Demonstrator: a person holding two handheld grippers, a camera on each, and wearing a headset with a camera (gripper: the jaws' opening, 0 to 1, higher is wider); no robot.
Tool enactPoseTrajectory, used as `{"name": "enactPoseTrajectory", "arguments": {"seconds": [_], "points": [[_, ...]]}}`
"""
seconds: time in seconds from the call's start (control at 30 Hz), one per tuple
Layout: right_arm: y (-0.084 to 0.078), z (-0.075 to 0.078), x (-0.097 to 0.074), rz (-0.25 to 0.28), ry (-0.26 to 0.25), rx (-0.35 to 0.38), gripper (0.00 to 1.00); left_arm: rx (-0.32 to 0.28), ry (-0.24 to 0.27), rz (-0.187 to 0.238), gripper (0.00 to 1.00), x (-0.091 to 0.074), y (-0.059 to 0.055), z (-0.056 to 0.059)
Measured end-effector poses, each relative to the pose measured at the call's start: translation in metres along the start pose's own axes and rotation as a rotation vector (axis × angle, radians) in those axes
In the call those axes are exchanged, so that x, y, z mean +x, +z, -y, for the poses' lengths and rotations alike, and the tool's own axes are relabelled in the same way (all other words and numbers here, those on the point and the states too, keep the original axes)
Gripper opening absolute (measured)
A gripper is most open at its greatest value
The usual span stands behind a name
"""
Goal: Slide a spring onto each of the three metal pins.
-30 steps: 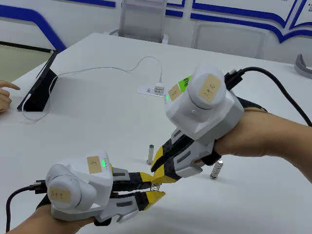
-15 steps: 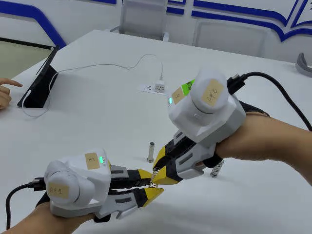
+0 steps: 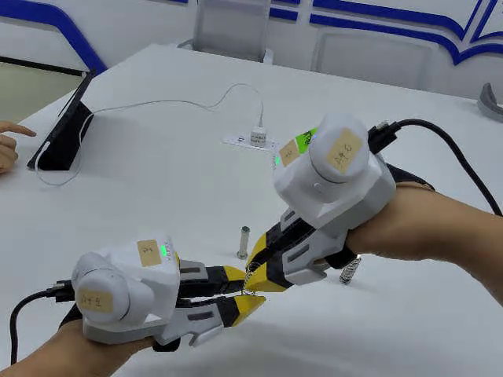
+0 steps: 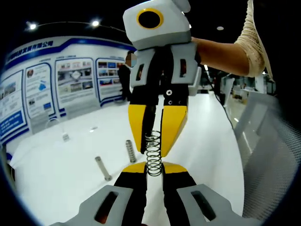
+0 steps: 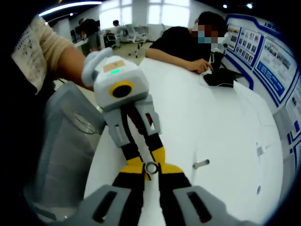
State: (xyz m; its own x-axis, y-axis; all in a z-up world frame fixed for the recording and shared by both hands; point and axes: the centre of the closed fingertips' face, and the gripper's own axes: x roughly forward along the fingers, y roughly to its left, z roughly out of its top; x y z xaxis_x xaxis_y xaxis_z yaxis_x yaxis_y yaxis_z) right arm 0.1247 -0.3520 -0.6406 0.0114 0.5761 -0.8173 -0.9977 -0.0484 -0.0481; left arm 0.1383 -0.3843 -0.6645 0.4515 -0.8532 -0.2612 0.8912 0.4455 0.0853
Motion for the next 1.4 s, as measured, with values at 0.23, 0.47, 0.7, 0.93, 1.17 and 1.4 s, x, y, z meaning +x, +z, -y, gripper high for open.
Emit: {"name": "enactPoseTrajectory", "arguments": {"seconds": [0.23, 0.47, 0.7, 0.93, 1.17, 1.4], "points": [[0.003, 0.007, -0.002, 0.003, -0.012, 0.009, 0.12, -0.018, 0.028, -0.007, 0.23, -0.003, -0.004, -0.008], [0.005, 0.017, -0.008, 0.003, -0.035, 0.017, 0.12, -0.053, 0.064, -0.01, 0.35, -0.01, -0.007, -0.018], [0.009, 0.036, -0.016, 0.014, -0.074, 0.045, 0.12, -0.086, 0.101, -0.012, 0.45, -0.017, -0.011, -0.027], [0.007, 0.058, -0.018, 0.017, -0.113, 0.077, 0.12, -0.101, 0.117, -0.02, 0.51, -0.019, -0.015, -0.03], [0.004, 0.085, -0.017, 0.022, -0.169, 0.119, 0.12, -0.109, 0.126, -0.028, 0.55, -0.02, -0.017, -0.032], [0.001, 0.099, -0.008, 0.015, -0.191, 0.15, 0.12, -0.114, 0.134, -0.031, 0.58, -0.021, -0.019, -0.034]]}}
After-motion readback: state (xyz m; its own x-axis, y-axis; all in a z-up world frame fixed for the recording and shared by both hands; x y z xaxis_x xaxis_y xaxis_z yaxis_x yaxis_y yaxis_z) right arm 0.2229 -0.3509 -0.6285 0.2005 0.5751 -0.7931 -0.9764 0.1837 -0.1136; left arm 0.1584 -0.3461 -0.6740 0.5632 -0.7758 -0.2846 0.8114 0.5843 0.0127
